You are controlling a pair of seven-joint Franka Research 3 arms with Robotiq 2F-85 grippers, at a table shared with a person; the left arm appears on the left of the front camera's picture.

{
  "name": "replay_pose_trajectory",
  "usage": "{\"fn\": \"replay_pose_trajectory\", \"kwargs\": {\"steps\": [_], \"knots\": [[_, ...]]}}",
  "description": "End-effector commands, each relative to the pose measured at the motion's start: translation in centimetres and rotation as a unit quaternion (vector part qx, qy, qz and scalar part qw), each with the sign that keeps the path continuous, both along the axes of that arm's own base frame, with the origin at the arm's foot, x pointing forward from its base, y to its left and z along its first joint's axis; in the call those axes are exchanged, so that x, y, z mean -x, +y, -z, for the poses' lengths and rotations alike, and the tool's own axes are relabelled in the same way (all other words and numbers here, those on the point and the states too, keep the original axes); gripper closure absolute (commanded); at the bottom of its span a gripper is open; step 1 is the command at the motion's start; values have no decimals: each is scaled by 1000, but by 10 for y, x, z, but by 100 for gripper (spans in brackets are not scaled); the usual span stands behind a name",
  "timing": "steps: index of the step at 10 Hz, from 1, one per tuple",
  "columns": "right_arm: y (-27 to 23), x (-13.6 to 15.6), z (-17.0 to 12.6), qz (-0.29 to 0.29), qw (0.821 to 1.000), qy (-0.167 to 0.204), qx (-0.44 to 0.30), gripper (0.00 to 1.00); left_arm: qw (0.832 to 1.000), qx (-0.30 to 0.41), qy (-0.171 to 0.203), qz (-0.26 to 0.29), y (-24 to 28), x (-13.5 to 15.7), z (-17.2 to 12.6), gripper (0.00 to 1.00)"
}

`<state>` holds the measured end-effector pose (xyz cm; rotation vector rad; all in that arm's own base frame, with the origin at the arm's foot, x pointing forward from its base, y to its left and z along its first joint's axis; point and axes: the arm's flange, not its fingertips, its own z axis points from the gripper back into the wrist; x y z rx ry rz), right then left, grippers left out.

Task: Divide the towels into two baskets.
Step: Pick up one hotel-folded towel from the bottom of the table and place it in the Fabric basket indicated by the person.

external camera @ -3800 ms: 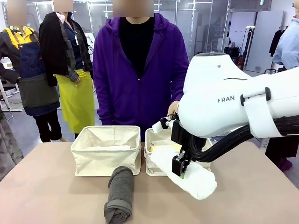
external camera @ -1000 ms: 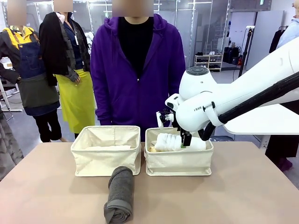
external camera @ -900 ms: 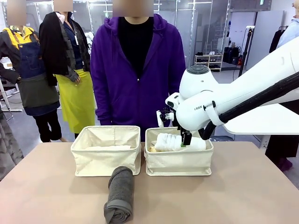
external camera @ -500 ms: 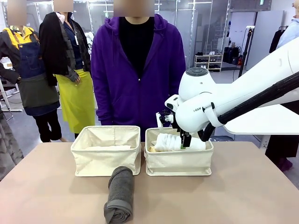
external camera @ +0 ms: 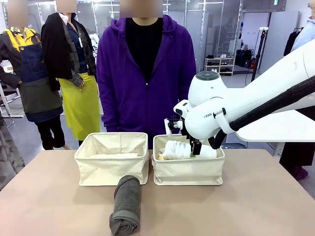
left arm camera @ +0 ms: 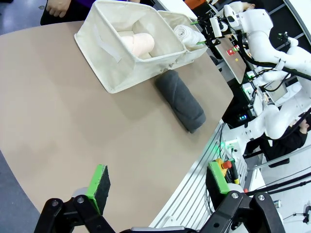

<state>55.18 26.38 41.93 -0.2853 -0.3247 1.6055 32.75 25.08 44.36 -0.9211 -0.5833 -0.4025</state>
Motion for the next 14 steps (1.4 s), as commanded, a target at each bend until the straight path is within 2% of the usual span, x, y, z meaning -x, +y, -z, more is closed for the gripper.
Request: {"fn": "replay_pose_trajectory", "kwargs": {"steps": [1, 2, 3, 5, 7, 8, 9, 10, 11, 14], "knots": [[-1, -1, -2, -4, 1000, -1, 2, 0, 1000, 5, 2, -6, 0, 3, -5, 0], [0, 0, 0, 0, 1000, 0, 0, 0, 1000, 5, 2, -6, 0, 3, -5, 0], [0, 16, -16, 2, 1000, -12, 7, 0, 1000, 5, 2, -6, 0, 3, -5, 0], [-9, 47, -51, 18, 1000, -12, -2, 0, 1000, 5, 2, -6, 0, 3, -5, 0], [-32, 80, -79, 63, 997, 11, -42, 0, 1000, 5, 2, -6, 0, 3, -5, 0], [-58, 100, -90, 97, 992, 39, -77, 0, 1000, 5, 2, -6, 0, 3, -5, 0], [-85, 117, -101, 129, 983, 47, -118, 0, 1000, 5, 2, -6, 0, 3, -5, 0], [-119, 130, -111, 167, 968, 64, -177, 0, 1000, 5, 2, -6, 0, 3, -5, 0], [-154, 145, -114, 200, 947, 99, -230, 0, 1000, 5, 2, -6, 0, 3, -5, 0], [-285, 178, -94, 311, 845, 204, -383, 0, 1000, 5, 2, -6, 0, 3, -5, 0]]}}
